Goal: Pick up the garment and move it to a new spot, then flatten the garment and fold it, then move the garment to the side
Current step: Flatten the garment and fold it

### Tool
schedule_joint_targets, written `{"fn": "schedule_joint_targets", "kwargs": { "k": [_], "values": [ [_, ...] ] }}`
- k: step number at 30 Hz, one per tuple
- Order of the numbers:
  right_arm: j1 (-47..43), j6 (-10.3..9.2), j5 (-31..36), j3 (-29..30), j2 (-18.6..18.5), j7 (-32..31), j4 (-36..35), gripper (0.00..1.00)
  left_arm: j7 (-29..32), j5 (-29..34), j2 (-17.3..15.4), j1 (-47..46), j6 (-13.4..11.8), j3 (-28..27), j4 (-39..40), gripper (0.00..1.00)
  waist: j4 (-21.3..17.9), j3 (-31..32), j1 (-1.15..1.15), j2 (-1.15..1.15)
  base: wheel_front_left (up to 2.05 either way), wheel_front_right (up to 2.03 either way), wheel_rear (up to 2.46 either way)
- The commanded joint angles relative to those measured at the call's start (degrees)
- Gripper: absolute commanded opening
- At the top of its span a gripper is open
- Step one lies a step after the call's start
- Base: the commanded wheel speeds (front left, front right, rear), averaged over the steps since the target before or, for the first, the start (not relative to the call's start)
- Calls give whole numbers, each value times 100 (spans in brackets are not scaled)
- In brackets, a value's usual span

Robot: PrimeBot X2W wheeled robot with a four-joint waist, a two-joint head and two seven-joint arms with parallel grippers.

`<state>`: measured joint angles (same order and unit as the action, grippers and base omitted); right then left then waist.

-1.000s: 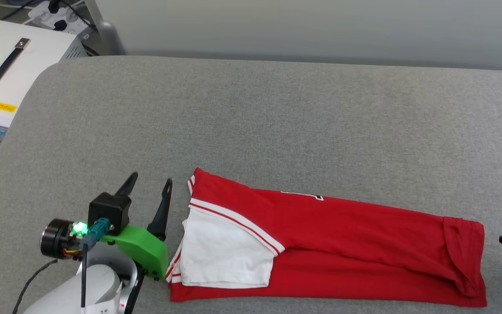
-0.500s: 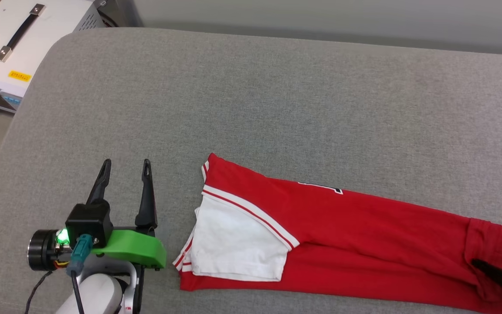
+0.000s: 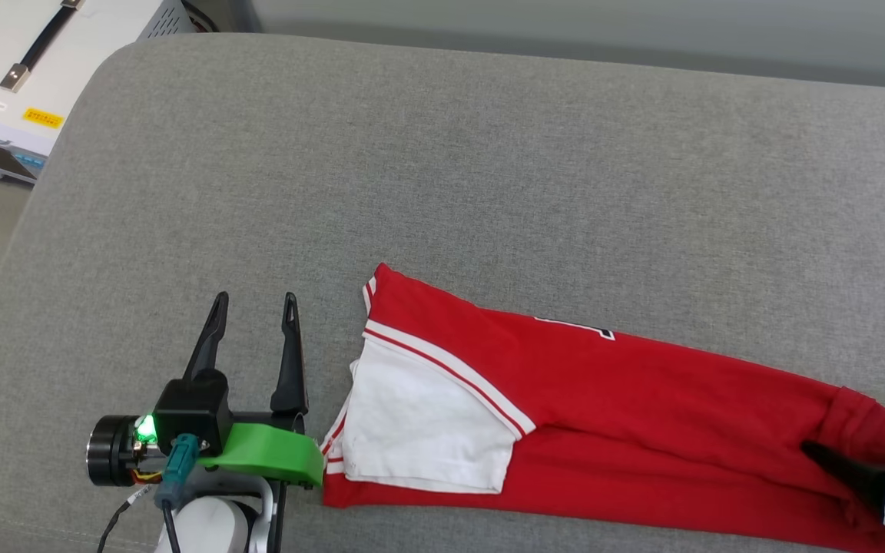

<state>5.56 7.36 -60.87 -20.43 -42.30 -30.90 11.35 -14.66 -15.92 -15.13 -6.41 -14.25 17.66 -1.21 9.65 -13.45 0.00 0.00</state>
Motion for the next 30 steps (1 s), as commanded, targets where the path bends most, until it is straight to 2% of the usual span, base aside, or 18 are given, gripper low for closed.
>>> {"fn": "schedule_joint_targets", "kwargs": {
  "k": [1,8,14,17,19,24,30],
  "values": [
    [-59,13,60,-272,198,31,154,0,-33,129,103,114,81,-109,-29,100,-14,34,0,0,0,0,0],
    [-4,13,52,-193,-48,405,420,0,-33,565,368,313,357,-461,-57,100,-91,222,0,0,0,0,0],
    [-30,13,106,76,-448,592,743,0,-33,800,531,448,538,-691,-98,100,-144,388,0,0,0,0,0],
    [-46,13,276,305,-697,658,1139,0,-34,971,621,541,659,-825,-161,100,-186,519,0,0,0,0,0],
    [-76,13,264,342,-731,621,1145,0,-34,1026,652,575,691,-868,-177,100,-201,561,0,0,0,0,0],
    [-263,13,16,424,-811,476,671,0,-34,1133,716,644,756,-960,-210,100,-224,648,0,0,0,0,0],
    [-451,13,-356,537,-834,227,-510,0,-34,1246,768,704,819,-1040,-230,100,-255,690,0,0,0,0,0]
  ]
}}
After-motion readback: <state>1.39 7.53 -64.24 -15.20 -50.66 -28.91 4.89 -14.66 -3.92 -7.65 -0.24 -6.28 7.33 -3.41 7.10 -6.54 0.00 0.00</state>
